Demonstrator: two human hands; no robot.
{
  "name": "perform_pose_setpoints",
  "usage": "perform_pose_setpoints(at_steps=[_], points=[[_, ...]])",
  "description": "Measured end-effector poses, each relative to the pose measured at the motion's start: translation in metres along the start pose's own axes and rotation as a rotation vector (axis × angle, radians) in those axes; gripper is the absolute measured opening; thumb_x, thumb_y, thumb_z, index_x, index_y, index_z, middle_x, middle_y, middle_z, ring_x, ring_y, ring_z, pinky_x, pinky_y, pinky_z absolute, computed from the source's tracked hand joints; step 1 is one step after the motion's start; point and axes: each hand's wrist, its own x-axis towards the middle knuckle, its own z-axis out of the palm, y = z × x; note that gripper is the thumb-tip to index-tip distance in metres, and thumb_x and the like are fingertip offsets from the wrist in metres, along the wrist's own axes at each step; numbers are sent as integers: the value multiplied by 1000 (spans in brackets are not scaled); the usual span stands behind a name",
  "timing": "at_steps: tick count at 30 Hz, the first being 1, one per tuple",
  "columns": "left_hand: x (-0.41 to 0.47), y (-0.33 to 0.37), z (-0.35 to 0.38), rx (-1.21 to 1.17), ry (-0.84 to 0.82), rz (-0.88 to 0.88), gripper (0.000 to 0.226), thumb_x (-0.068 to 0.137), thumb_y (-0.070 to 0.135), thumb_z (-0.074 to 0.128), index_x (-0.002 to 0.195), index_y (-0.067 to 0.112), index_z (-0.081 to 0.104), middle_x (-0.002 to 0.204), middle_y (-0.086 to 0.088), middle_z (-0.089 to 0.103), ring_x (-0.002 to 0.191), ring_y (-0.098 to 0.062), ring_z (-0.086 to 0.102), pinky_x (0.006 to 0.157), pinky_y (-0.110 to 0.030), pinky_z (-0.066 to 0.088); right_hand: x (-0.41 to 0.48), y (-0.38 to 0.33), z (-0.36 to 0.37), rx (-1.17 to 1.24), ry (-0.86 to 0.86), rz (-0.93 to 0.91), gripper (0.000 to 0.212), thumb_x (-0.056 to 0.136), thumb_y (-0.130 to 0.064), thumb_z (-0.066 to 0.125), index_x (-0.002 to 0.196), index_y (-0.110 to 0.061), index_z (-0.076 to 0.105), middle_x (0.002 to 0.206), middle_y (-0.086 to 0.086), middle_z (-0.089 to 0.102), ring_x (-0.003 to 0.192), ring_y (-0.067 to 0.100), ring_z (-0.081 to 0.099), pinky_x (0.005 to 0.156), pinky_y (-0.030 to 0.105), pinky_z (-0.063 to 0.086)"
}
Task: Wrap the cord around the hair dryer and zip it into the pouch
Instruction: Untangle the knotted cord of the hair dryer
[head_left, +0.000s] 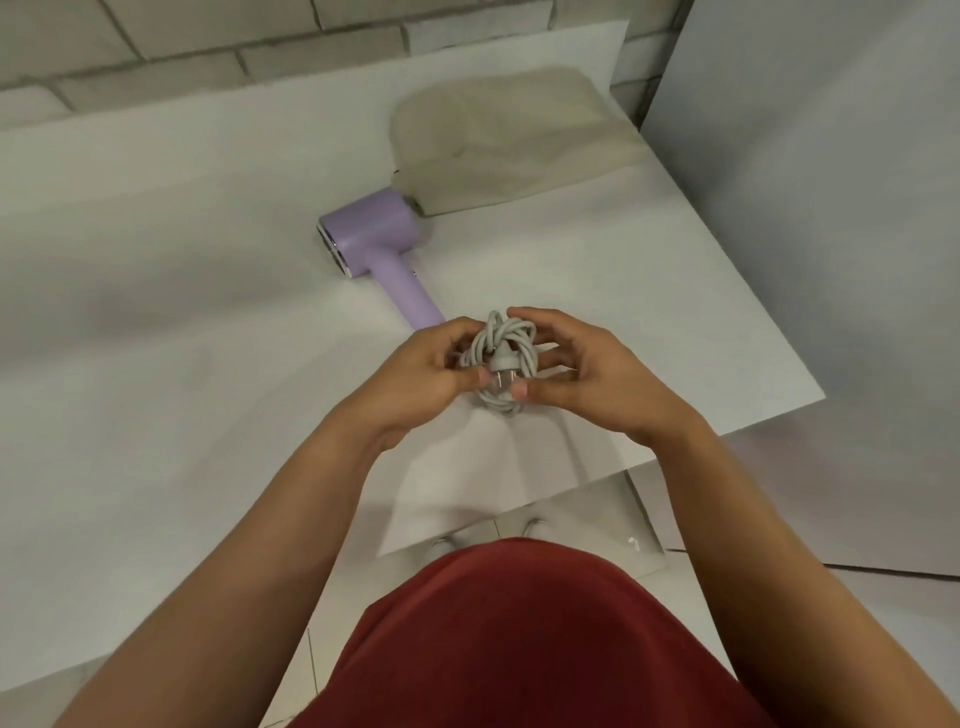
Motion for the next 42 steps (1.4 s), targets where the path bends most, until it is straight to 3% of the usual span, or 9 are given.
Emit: perform_pose_setpoints(at_steps=[4,10,17,22,26,29,33,37,42], points=[[3,6,15,-124,107,-36,35,93,-6,68,121,12,59,104,2,75,97,-11,71,84,-25,57,4,3,-15,-38,-26,-21,81,81,-15,90,150,-30,51,126,-10,64,101,12,72,90,26,59],[5,13,32,-225,380,-19,26,89,3,75,111,14,66,94,-5,71,88,-20,71,87,-40,56,3,10,-25,73,24,-50,66,86,-20,86,142,-30,55,122,-8,69,92,5,70,87,23,57],[-8,19,50,-151,444,82,32,84,-1,81,109,17,70,97,6,74,86,-18,70,81,-33,59,-3,18,-37,94,-20,-79,49,94,-27,78,140,-29,60,126,-11,70,108,11,71,96,31,58],[-20,21,65,25,577,220,34,80,2,85,106,19,70,102,-1,74,89,-28,69,82,-41,60,1,13,-42,127,-74,-67,43,95,-35,75,137,-36,62,131,-11,68,106,18,73,102,48,57],[-29,19,75,326,696,403,31,82,12,86,105,20,69,99,8,71,88,-12,68,82,-23,55,5,10,-41,138,-61,-72,46,98,-12,70,138,-34,62,133,-13,67,108,18,72,102,50,57],[-32,11,72,510,741,547,27,84,12,85,104,16,67,101,5,70,88,-13,67,79,-23,54,6,6,-35,119,25,-83,48,97,1,61,133,-30,67,129,-11,67,109,13,69,99,47,59],[-35,-4,62,728,765,741,26,84,1,83,93,11,60,102,-4,72,93,-16,63,87,-11,44,4,-9,-27,238,141,-51,23,104,-12,58,120,-20,73,115,1,69,102,23,71,89,42,63],[-33,-23,48,867,740,906,32,85,-10,76,91,12,54,104,-7,72,95,-23,60,97,-16,40,4,-17,-17,93,38,-104,25,99,-22,72,124,-23,72,112,-4,72,88,23,77,87,41,64],[-27,-47,42,903,619,938,30,89,0,77,97,16,54,110,3,58,89,-23,58,74,-34,52,11,-15,-2,23,36,-154,29,96,-13,75,124,-22,75,114,-13,75,79,20,77,85,33,63]])
